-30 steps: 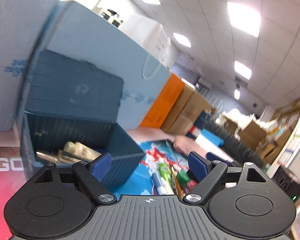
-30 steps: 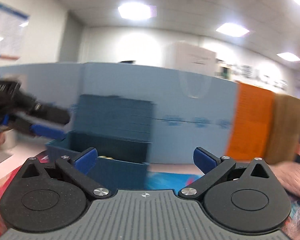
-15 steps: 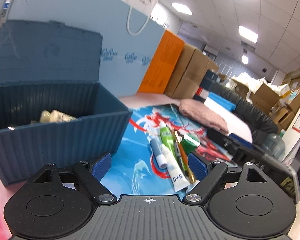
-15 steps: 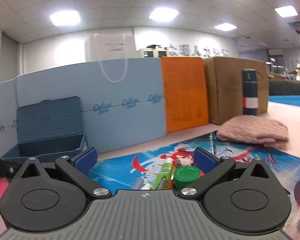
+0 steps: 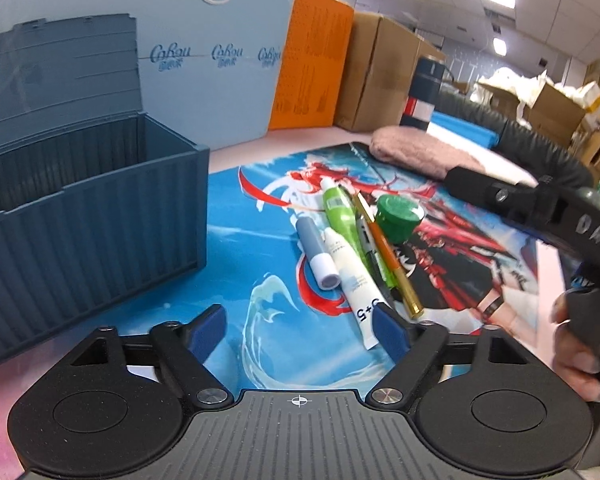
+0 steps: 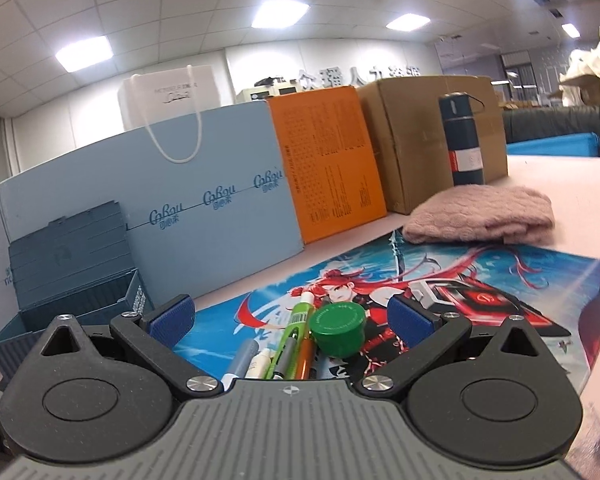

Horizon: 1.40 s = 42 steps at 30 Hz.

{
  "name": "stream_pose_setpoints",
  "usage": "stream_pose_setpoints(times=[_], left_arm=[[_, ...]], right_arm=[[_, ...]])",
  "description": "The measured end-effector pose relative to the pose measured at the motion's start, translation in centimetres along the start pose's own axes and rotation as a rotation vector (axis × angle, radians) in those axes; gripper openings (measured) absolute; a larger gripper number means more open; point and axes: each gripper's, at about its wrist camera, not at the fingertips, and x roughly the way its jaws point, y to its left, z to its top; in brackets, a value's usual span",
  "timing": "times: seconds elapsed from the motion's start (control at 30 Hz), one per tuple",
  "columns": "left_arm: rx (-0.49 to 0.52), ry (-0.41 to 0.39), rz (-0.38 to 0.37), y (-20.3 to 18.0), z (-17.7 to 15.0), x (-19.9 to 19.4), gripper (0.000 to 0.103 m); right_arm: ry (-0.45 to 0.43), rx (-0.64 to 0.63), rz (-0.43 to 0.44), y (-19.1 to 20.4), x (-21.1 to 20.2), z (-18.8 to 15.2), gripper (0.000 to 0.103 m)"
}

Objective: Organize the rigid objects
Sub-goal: 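Lower the left tool onto the blue-and-white lip balm and close it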

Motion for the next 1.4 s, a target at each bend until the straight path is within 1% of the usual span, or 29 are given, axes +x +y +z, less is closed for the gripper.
stream_pose_setpoints(times=[0.03, 0.07, 0.1, 0.13, 0.17, 0.2, 0.27, 0.33, 0.4, 0.5, 0.53, 0.57, 0.63, 0.77, 0.83, 0.93, 1.1, 1.4], left_arm=[[-0.001, 0.007, 0.000, 0.0, -0.1, 0.3, 0.070], [-0.003, 0.012, 0.000, 0.1, -0.2, 0.6, 0.062], [-0.007, 0.020, 0.004, 0.2, -0.3, 0.9, 0.057], [-0.015, 0.028, 0.011, 0.4, -0.4, 1.3, 0.049], [-0.013, 0.011, 0.021, 0.6, -0.5, 1.2, 0.042], [-0.017, 0.012, 0.026, 0.7, -0.4, 1.5, 0.039], [-0.034, 0.012, 0.027, 1.2, -0.3, 1.5, 0.025], [-0.049, 0.012, 0.025, 1.9, -0.3, 1.5, 0.018], [-0.067, -0.002, 0.015, 2.2, -0.1, 1.4, 0.018], [-0.057, -0.060, -0.007, 1.8, 0.2, 1.3, 0.018], [-0.051, -0.076, -0.015, 1.5, 0.4, 1.4, 0.020], [-0.046, -0.080, -0.013, 1.1, 0.7, 1.6, 0.022], [-0.038, -0.074, -0.026, 0.5, 1.3, 2.4, 0.022], [-0.026, -0.038, -0.027, -0.8, 2.0, 4.3, 0.023], [-0.007, -0.029, -0.022, -1.3, 2.1, 5.1, 0.024], [0.011, -0.012, 0.024, -1.7, 2.3, 6.0, 0.024], [0.017, -0.014, 0.039, -1.4, 2.9, 7.1, 0.026], [0.102, -0.009, 0.102, -2.3, 3.7, 8.8, 0.029]], right_arm=[[0.001, 0.007, -0.001, -0.1, 0.0, 0.0, 0.103], [0.003, 0.014, -0.002, -0.3, 0.0, -0.1, 0.103], [0.006, 0.022, -0.003, -0.4, 0.0, -0.1, 0.103], [0.009, 0.029, -0.004, -0.5, 0.0, -0.1, 0.103], [0.012, 0.034, -0.007, -0.6, 0.1, -0.2, 0.103], [0.015, 0.036, -0.009, -0.7, 0.1, -0.2, 0.103], [0.025, 0.044, -0.011, -0.8, 0.3, -0.3, 0.103], [0.037, 0.053, -0.014, -1.0, 0.6, -0.4, 0.103], [0.044, 0.060, -0.014, -1.0, 0.9, -0.5, 0.103], [0.039, 0.079, -0.009, -1.1, 1.1, -0.6, 0.103], [0.038, 0.087, -0.005, -1.1, 1.2, -0.7, 0.103], [0.036, 0.097, 0.000, -1.2, 1.3, -0.7, 0.103], [0.031, 0.114, 0.013, -1.3, 1.4, -0.8, 0.103], [0.033, 0.139, 0.032, -1.7, 1.5, -0.8, 0.103], [0.039, 0.153, 0.038, -1.9, 1.6, -0.8, 0.103], [0.051, 0.163, 0.045, -2.1, 1.9, -0.7, 0.103], [0.062, 0.166, 0.061, -2.1, 2.4, -0.9, 0.103], [0.073, 0.180, 0.079, -2.3, 2.8, -1.1, 0.103]])
